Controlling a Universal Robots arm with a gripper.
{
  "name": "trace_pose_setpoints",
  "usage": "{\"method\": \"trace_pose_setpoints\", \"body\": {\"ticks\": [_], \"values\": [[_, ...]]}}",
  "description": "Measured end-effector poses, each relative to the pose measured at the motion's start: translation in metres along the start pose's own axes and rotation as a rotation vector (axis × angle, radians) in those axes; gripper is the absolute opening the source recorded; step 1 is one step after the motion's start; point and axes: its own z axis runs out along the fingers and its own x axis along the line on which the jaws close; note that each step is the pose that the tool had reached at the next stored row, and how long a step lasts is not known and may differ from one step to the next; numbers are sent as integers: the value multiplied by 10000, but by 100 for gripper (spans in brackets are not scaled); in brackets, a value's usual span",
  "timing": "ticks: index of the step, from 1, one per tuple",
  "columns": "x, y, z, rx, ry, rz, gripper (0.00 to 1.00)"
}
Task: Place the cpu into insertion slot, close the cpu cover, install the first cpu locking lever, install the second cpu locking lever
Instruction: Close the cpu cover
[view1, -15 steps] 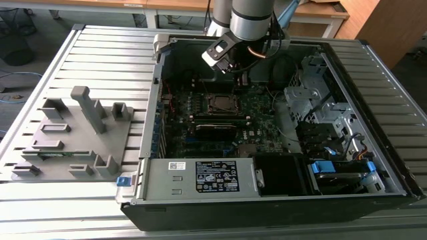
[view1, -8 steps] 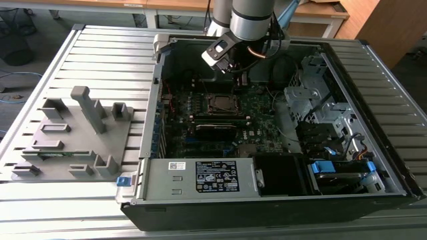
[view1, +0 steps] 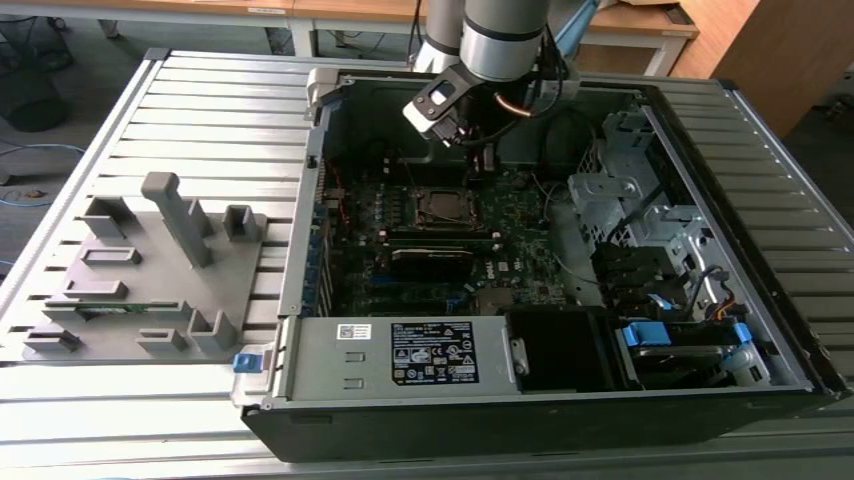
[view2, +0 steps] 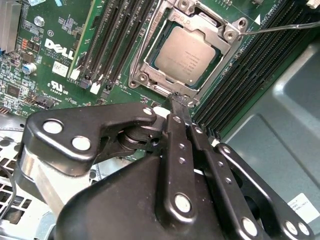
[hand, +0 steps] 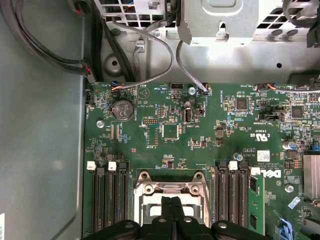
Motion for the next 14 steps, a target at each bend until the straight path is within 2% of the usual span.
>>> {"method": "trace_pose_setpoints", "body": {"ticks": [7, 14], "values": [[-1, -60, 17, 0, 0, 0, 11], [-1, -66, 19, 0, 0, 0, 11]]}}
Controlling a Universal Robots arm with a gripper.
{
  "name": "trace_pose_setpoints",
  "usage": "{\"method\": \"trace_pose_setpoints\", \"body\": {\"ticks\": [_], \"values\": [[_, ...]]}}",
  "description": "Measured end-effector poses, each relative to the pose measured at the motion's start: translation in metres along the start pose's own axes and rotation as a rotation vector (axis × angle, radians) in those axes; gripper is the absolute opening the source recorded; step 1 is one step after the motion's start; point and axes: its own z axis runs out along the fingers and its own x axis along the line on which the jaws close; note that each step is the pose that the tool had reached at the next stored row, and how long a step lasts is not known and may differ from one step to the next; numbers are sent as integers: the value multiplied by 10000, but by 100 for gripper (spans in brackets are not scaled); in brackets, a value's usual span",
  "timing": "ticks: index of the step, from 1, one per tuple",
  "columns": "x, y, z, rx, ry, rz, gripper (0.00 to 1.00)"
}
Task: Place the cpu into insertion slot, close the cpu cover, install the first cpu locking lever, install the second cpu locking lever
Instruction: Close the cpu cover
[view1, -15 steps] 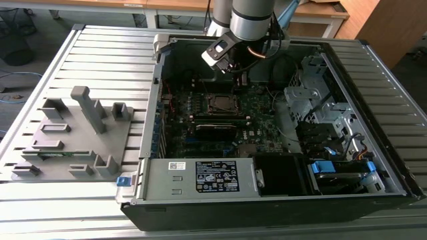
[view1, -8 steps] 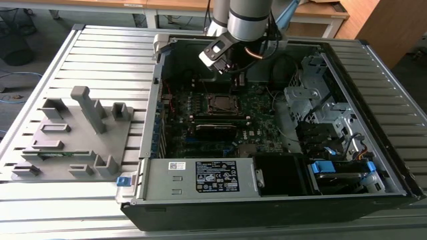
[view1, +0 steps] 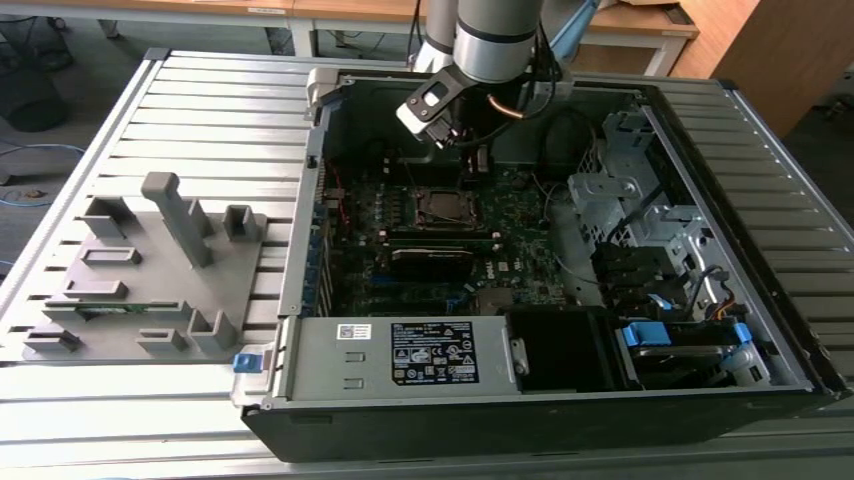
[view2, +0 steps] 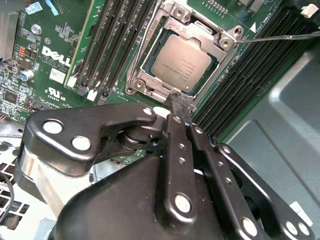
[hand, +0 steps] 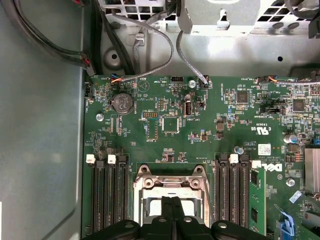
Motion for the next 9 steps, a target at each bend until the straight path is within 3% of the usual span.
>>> {"method": "trace_pose_setpoints", "body": {"ticks": [5, 9], "values": [[0, 0, 0, 1, 1, -38, 11], [0, -1, 1, 4, 9, -323, 11]]}}
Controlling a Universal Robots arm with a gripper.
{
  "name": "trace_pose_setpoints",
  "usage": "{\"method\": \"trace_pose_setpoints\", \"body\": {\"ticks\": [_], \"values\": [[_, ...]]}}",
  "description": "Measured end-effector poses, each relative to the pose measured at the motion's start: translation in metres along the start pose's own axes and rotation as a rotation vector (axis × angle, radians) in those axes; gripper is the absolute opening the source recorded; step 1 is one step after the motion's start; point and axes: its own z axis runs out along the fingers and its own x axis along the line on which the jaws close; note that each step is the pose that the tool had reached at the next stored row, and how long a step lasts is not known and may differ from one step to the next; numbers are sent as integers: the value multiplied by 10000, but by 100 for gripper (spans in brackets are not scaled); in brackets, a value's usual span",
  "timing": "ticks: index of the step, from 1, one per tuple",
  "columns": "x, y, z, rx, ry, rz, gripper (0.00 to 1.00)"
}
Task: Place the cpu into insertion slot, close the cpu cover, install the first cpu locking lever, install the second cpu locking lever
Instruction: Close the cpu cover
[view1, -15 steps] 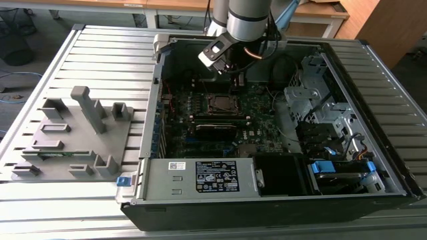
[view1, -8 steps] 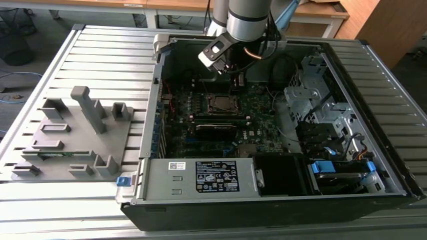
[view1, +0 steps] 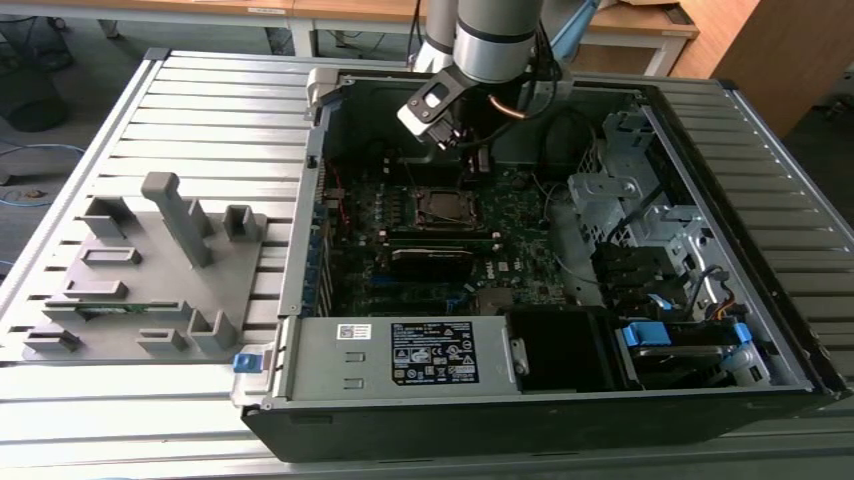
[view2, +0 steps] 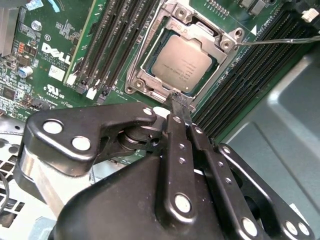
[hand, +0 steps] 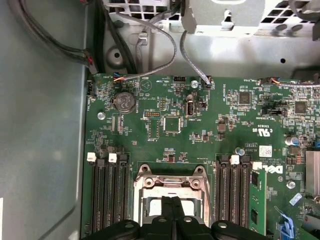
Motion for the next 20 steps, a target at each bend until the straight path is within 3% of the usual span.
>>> {"method": "trace_pose_setpoints", "body": {"ticks": [15, 20], "values": [[0, 0, 0, 1, 1, -73, 11], [0, 0, 0, 5, 7, -330, 11]]}}
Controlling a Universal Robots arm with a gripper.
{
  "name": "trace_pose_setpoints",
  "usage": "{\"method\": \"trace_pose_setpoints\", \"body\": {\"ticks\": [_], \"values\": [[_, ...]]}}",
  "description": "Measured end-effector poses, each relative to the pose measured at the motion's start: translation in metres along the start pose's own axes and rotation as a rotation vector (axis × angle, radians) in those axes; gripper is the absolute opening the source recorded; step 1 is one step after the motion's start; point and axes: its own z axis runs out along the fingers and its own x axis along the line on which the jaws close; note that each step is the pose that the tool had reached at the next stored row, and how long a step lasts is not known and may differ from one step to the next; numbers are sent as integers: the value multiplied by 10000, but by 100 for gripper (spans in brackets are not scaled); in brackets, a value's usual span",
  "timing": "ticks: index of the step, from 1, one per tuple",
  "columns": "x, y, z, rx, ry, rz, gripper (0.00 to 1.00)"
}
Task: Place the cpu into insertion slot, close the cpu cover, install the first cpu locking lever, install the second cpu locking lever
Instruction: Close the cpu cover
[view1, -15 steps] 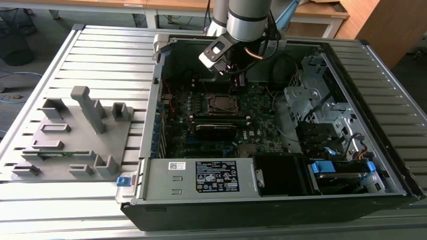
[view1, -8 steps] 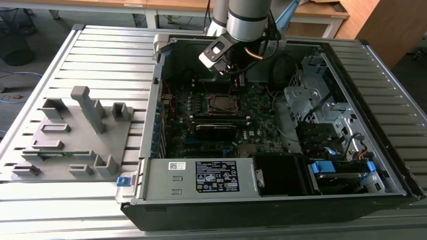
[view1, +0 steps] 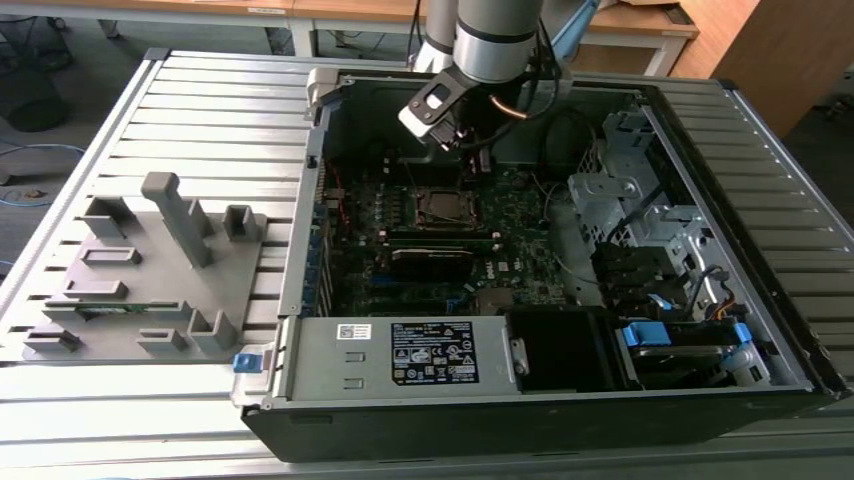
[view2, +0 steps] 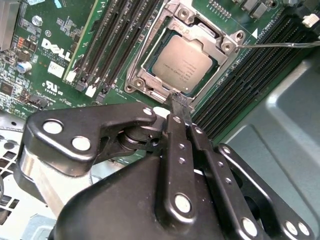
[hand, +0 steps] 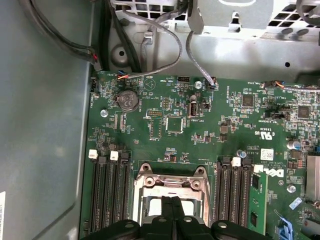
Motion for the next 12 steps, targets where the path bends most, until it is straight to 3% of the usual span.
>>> {"method": "trace_pose_setpoints", "body": {"ticks": [12], "values": [[0, 0, 2, 19, 35, -1369, 11]]}}
